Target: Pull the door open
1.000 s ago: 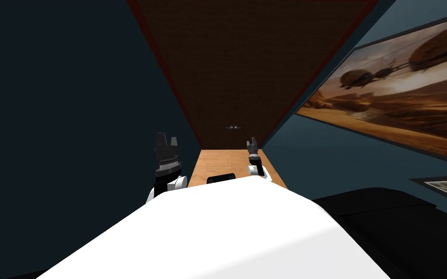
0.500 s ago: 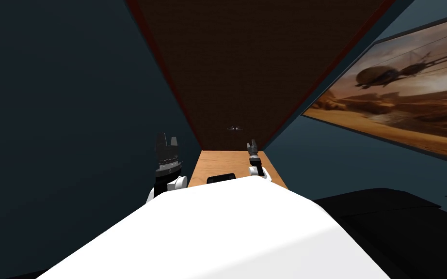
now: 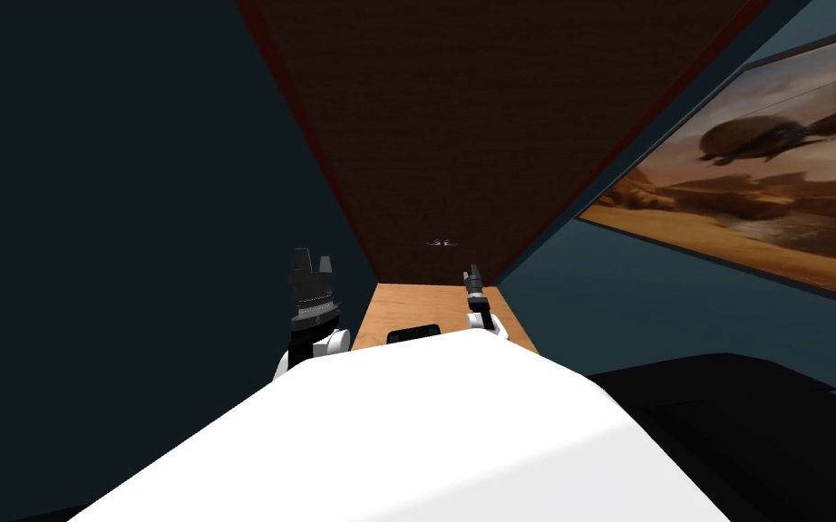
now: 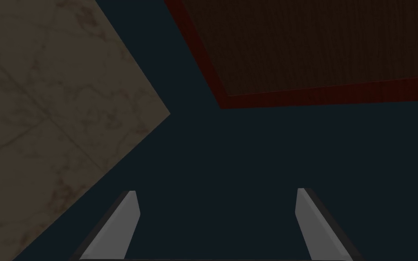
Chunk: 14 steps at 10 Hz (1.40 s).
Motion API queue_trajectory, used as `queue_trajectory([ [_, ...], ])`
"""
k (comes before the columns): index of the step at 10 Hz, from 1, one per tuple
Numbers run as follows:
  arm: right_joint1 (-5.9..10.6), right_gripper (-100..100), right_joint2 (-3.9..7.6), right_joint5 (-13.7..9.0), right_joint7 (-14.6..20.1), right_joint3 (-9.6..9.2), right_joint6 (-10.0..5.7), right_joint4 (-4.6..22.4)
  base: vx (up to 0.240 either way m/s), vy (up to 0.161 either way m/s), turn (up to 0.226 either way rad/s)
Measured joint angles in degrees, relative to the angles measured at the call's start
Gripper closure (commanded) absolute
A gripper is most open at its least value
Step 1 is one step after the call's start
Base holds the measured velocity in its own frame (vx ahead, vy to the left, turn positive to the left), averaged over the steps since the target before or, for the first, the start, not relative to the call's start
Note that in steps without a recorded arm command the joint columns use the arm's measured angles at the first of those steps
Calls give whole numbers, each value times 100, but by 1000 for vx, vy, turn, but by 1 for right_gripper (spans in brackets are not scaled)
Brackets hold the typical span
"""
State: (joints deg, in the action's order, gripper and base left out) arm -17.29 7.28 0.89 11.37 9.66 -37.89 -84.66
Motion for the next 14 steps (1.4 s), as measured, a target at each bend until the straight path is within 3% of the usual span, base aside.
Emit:
queue_trajectory([
  [14,558,-100,221,180,218,483,-474,2007,95,-25,44],
])
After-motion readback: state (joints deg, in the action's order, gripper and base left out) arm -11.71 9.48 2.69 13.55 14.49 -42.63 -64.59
